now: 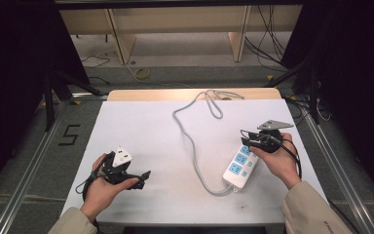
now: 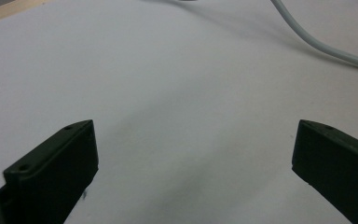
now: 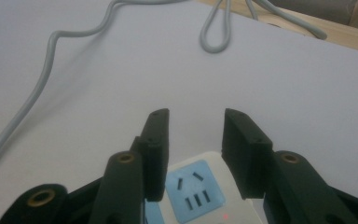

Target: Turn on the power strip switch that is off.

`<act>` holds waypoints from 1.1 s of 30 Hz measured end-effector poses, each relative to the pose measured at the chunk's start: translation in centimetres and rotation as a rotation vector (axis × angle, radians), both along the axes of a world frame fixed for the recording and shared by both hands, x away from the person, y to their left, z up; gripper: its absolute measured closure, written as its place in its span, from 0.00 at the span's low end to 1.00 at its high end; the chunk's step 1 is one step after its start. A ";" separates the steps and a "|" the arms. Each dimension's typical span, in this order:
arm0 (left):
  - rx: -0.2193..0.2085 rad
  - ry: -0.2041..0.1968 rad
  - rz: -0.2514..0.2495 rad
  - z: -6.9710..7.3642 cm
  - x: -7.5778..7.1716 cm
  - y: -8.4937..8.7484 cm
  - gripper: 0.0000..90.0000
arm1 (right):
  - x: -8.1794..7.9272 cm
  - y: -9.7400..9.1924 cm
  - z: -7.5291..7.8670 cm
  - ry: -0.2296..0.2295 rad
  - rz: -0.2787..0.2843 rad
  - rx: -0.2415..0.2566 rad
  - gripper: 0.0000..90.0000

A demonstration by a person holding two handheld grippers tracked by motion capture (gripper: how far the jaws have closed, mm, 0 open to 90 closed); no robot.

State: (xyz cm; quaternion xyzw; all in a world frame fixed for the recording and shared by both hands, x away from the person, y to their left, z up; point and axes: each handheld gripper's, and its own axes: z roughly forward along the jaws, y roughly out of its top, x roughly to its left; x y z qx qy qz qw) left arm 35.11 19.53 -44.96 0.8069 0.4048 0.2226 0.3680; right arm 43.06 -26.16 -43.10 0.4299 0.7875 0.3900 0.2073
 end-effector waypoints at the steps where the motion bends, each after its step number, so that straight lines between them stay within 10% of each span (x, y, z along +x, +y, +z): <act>1: -0.003 -0.002 0.001 0.0 0.0 0.0 0.00 | 0.1 0.0 -0.1 -0.004 -0.002 0.008 0.65; 33: 0.004 -0.011 0.007 -0.1 0.6 0.2 0.00 | 0.1 0.6 -0.5 -0.041 0.023 0.039 0.44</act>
